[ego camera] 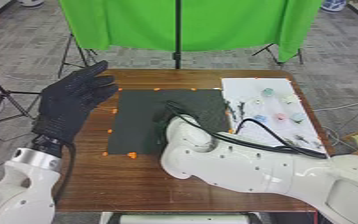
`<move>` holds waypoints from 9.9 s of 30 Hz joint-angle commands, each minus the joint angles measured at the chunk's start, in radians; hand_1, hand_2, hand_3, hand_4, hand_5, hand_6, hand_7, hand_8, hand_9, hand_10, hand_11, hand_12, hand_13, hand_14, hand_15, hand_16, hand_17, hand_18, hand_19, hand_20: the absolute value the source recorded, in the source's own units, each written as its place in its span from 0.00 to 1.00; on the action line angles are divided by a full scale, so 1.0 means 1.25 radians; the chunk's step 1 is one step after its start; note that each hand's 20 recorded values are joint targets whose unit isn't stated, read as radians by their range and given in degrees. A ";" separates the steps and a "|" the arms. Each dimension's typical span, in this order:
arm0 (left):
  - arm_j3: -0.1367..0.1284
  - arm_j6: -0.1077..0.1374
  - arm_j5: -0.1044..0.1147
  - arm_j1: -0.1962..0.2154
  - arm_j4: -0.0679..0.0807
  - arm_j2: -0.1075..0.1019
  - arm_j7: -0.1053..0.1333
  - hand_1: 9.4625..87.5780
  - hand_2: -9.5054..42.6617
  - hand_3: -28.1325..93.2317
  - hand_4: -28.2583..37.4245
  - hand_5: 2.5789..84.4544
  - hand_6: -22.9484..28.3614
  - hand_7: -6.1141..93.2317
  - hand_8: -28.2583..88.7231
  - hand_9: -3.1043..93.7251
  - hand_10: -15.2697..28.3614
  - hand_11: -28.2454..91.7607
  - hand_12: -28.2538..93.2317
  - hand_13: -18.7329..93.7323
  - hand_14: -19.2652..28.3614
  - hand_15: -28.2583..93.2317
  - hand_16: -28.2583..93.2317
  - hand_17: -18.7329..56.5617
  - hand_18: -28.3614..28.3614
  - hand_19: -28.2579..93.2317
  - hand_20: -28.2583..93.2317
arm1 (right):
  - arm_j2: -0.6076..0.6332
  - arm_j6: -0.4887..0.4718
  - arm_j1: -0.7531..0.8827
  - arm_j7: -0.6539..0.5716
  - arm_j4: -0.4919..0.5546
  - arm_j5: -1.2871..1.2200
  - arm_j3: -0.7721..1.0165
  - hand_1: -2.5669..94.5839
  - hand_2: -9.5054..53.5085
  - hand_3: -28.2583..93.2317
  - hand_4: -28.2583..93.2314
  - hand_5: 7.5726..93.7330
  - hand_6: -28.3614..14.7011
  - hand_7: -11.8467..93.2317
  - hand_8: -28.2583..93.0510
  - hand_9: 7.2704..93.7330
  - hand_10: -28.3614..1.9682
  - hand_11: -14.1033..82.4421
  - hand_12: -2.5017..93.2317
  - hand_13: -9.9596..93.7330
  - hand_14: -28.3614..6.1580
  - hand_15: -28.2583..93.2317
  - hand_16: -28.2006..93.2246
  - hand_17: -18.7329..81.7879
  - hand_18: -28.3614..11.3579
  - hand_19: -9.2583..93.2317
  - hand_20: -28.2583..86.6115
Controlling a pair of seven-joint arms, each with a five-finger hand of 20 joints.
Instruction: Arrange flowers
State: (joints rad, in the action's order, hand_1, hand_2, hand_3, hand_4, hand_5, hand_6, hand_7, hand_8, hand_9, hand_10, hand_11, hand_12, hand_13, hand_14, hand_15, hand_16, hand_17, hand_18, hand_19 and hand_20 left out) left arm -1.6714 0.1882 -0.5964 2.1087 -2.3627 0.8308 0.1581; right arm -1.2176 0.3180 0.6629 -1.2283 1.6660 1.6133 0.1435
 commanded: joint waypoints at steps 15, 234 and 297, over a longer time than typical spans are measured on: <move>0.002 0.010 0.002 0.001 -0.001 0.004 0.007 0.16 0.33 0.88 0.08 0.48 0.69 0.19 0.17 0.39 0.88 0.51 0.32 0.38 1.00 0.69 0.14 0.13 0.99 0.74 0.27 | -0.011 -0.079 0.006 0.049 0.028 -0.041 -0.008 0.31 0.26 0.81 0.04 0.78 0.48 0.23 0.14 0.94 0.43 0.51 0.23 0.91 0.57 0.82 0.38 0.59 0.06 1.00 0.34; -0.123 0.103 0.013 0.253 -0.081 0.047 0.086 0.16 0.33 0.87 0.08 0.47 0.69 0.19 0.17 0.39 0.87 0.51 0.32 0.38 1.00 0.69 0.14 0.12 0.99 0.73 0.27 | 0.549 -0.029 0.855 -0.052 0.308 0.528 0.762 0.62 0.00 0.76 0.00 0.91 0.63 0.25 0.24 0.98 0.64 0.41 0.24 0.97 0.72 0.68 0.38 0.68 0.31 1.00 0.10; -0.012 -0.023 0.005 -0.017 -0.004 -0.022 0.011 0.16 0.33 0.88 0.09 0.47 0.69 0.19 0.17 0.39 0.87 0.51 0.32 0.38 1.00 0.69 0.14 0.12 0.99 0.74 0.26 | -0.014 -0.103 0.054 0.031 -0.007 0.170 0.040 0.55 0.00 0.80 0.00 0.92 0.63 0.27 0.27 1.00 0.60 0.47 0.21 0.99 0.69 0.68 0.40 0.66 0.24 1.00 0.23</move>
State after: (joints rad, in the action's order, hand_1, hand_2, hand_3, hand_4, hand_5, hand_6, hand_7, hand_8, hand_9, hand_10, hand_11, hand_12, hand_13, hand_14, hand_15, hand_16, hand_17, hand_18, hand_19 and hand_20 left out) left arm -1.6910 0.1752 -0.5938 2.0868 -2.3768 0.8019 0.1804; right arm -1.2085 0.1857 0.7345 -1.1794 1.6580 1.8170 0.1875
